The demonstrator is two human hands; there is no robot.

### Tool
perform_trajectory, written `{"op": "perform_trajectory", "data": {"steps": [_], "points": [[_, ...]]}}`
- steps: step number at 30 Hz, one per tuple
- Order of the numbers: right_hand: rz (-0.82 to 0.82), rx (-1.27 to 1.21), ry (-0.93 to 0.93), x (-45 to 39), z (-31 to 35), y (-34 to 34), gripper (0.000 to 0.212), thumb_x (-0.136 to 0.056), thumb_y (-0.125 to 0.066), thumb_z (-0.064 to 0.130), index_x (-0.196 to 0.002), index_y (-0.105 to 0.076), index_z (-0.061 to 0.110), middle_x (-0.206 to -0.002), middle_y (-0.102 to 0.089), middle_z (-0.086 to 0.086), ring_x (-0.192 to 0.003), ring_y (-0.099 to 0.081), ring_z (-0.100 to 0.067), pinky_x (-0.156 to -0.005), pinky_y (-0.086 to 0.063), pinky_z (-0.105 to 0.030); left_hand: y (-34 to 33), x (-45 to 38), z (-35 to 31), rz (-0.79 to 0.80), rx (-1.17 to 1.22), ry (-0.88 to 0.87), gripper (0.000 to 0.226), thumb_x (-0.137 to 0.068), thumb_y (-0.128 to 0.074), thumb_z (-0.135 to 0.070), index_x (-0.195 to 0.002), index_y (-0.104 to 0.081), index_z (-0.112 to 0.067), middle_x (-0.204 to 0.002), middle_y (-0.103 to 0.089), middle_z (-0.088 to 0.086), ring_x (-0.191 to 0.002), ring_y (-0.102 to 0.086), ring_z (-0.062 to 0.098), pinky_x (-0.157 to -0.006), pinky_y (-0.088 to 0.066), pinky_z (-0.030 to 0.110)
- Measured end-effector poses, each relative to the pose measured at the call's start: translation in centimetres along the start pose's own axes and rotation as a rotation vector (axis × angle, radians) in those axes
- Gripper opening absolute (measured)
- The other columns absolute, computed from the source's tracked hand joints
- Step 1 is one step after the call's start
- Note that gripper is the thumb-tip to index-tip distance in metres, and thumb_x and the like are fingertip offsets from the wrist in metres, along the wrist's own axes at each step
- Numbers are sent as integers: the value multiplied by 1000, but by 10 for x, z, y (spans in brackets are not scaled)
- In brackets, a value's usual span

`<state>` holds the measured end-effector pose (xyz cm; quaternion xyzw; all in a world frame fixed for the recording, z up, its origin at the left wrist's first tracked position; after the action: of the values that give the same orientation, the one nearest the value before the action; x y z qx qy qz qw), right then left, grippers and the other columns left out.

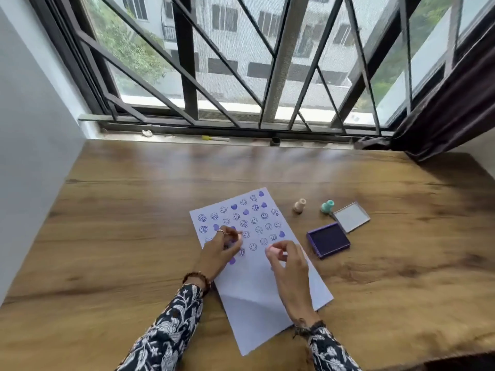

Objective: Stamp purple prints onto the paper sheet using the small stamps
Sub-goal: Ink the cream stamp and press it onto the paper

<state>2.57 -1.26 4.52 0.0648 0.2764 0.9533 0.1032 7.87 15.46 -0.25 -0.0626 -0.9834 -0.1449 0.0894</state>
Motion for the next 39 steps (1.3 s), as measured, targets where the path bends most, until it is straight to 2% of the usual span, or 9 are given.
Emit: {"op": "perform_trajectory", "data": {"steps": [4, 6, 8, 11, 21, 26, 31, 34, 39], "points": [[105, 100, 133, 29, 23, -41, 4, -91, -57, 19, -95, -56, 18, -96, -52, 3, -84, -55, 2, -76, -44, -13, 7, -6, 3, 152, 50, 3, 9, -86, -59, -20, -88, -51, -24, -109, -69, 5, -104, -63, 18, -92, -50, 35], [143, 155, 177, 38, 32, -57, 8, -93, -54, 21, -99, -56, 16, -98, -52, 3, -81, -53, 7, -73, -40, -7, 10, -10, 2, 235, 34, -2, 11, -86, -58, -17, -92, -49, -20, -114, -67, 11, -104, -62, 20, -96, -48, 40], [180, 221, 199, 45, 37, -68, 11, -95, -50, 23, -102, -55, 15, -102, -52, 1, -83, -55, 0, -74, -46, -17, 10, -12, 0, 320, 76, -19, 14, -86, -58, -11, -94, -48, -17, -117, -64, 14, -104, -59, 17, -97, -47, 36], [250, 398, 212, 52, 40, -79, 16, -98, -43, 23, -103, -53, 12, -107, -51, -4, -89, -59, -23, -75, -50, -39, 9, -8, 0, 422, 94, -53, 19, -85, -57, -5, -98, -47, -14, -115, -62, 10, -109, -56, 13, -97, -43, 22], [368, 686, 240, 55, 41, -91, 25, -101, -30, 24, -109, -49, 12, -110, -50, -6, -85, -56, -26, -69, -42, -30, 11, -10, 10, 468, 77, -103, 20, -85, -58, -6, -100, -46, -11, -120, -62, 10, -113, -57, 14, -100, -43, 24], [441, 681, 213, 43, 49, -93, 18, -98, -37, 21, -99, -51, 9, -102, -55, -11, -85, -57, -31, -71, -42, -37, 12, -13, 13, 498, 93, -112, 22, -85, -58, -4, -103, -46, -4, -115, -61, 6, -110, -57, 8, -89, -42, 5], [584, 694, 216, 25, 53, -101, 14, -90, -45, 14, -77, -44, 18, -95, -60, -12, -87, -54, -30, -62, -25, -29, 13, -12, 15, 491, 110, -135, 19, -85, -59, -9, -101, -48, -12, -115, -62, -2, -107, -57, -1, -93, -43, 9], [652, 769, 238, 18, 51, -109, 10, -85, -48, 9, -80, -55, 7, -95, -62, -16, -89, -56, -32, -69, -36, -36, 14, -13, 17, 483, 98, -141, 19, -85, -60, -13, -100, -49, -15, -114, -63, -6, -106, -57, -4, -90, -44, 8], [638, 833, 282, 23, 45, -115, 9, -87, -44, 7, -89, -52, 6, -98, -58, -16, -89, -55, -34, -69, -39, -40, 13, -12, 17, 473, 126, -136, 19, -85, -60, -10, -100, -49, -13, -116, -63, -1, -108, -57, -1, -86, -44, 6]]}}
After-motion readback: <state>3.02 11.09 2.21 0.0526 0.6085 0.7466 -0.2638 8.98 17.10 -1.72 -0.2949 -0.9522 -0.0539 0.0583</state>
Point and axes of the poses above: each hand's wrist, its own x-axis away from the middle knuckle, its own y-axis out of the back of the hand, z = x × y, the point moved 7 cm from there along -x, towards the middle knuckle
